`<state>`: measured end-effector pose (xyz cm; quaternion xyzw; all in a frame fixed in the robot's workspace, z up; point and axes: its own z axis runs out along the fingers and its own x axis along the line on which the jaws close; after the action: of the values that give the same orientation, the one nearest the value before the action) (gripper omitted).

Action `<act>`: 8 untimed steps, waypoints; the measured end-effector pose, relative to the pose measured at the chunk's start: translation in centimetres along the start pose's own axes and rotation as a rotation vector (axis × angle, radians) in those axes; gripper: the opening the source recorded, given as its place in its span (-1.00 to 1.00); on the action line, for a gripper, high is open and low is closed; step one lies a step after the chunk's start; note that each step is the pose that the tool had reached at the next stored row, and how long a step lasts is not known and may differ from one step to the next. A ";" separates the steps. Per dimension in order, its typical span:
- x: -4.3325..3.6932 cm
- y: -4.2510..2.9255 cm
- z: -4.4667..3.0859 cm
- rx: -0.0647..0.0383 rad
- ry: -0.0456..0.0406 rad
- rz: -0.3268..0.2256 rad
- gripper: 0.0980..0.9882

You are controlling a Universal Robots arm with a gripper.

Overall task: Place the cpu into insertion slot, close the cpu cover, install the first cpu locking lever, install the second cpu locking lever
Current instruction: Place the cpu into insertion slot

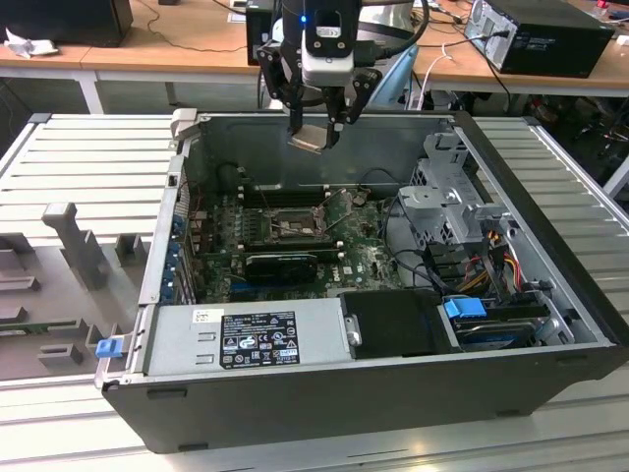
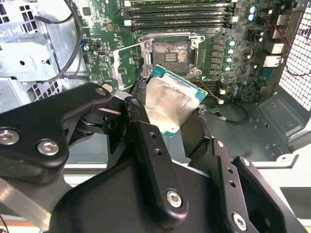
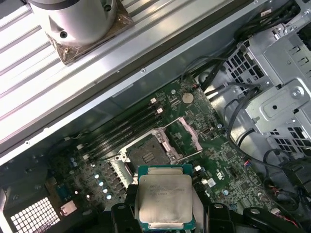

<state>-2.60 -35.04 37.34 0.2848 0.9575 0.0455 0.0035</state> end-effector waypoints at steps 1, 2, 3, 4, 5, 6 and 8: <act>0.00 0.00 0.00 0.000 -0.0004 0.005 -0.04; 0.00 0.00 0.00 0.000 -0.0009 0.010 -0.04; 0.00 0.00 0.00 0.000 -0.0018 0.021 -0.04; 0.00 0.00 0.00 -0.001 -0.0025 0.028 -0.04; 0.00 0.00 0.01 -0.001 -0.0030 0.033 -0.04; 0.00 0.00 0.01 -0.001 -0.0038 0.042 -0.04; 0.00 0.00 0.01 -0.001 -0.0046 0.052 -0.04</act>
<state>-2.60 -35.03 37.33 0.3097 0.9497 0.0454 0.0046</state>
